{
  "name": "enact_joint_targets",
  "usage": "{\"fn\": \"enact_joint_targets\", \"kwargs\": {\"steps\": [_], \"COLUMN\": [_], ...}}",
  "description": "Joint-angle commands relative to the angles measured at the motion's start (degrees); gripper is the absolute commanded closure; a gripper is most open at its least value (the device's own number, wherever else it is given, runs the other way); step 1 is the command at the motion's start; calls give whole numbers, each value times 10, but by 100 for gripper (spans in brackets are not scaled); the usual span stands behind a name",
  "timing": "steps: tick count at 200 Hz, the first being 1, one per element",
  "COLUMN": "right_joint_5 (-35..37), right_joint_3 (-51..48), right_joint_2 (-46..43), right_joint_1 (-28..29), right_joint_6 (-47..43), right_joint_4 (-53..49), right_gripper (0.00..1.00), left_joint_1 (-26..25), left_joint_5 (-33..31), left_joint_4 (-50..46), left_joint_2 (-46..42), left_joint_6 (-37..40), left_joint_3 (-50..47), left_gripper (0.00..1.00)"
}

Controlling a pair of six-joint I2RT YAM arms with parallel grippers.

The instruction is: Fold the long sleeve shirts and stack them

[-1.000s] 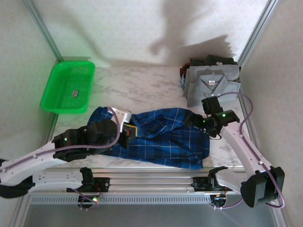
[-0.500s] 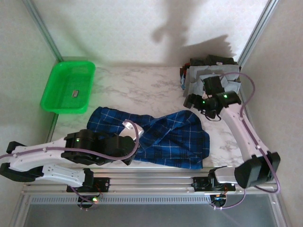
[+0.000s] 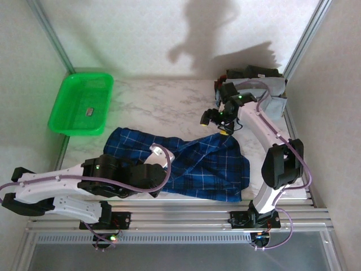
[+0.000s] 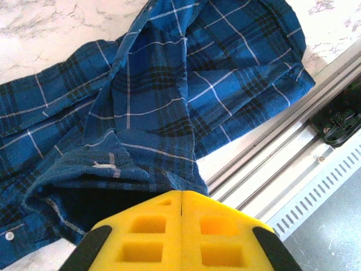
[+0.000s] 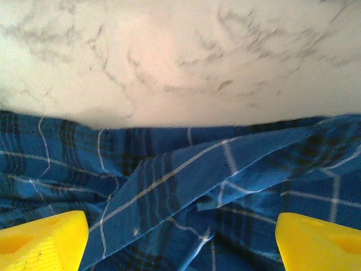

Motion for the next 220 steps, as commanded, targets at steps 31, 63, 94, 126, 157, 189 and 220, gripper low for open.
{"fn": "enact_joint_targets", "kwargs": {"steps": [31, 63, 94, 126, 157, 189, 220], "right_joint_5": [-62, -94, -102, -107, -109, -101, -75], "right_joint_3": [6, 12, -20, -31, -15, -13, 12], "right_joint_2": [50, 78, 44, 50, 84, 109, 137], "right_joint_1": [43, 61, 70, 80, 99, 107, 108], "right_joint_6": [99, 138, 163, 183, 203, 232, 254], "right_joint_4": [25, 38, 41, 59, 72, 96, 92], "right_gripper": [15, 14, 14, 14, 14, 20, 39], "left_joint_1": [-5, -5, -5, -5, -5, -5, -5], "left_joint_5": [-16, -12, -15, -12, -10, -6, -2], "left_joint_4": [13, 18, 20, 26, 32, 36, 45], "left_joint_2": [-8, -1, -3, 1, 1, 4, 4], "left_joint_6": [17, 21, 16, 18, 22, 25, 28], "left_joint_3": [-16, -20, -19, -25, -28, -32, -40], "left_gripper": [100, 100, 100, 100, 100, 100, 100]}}
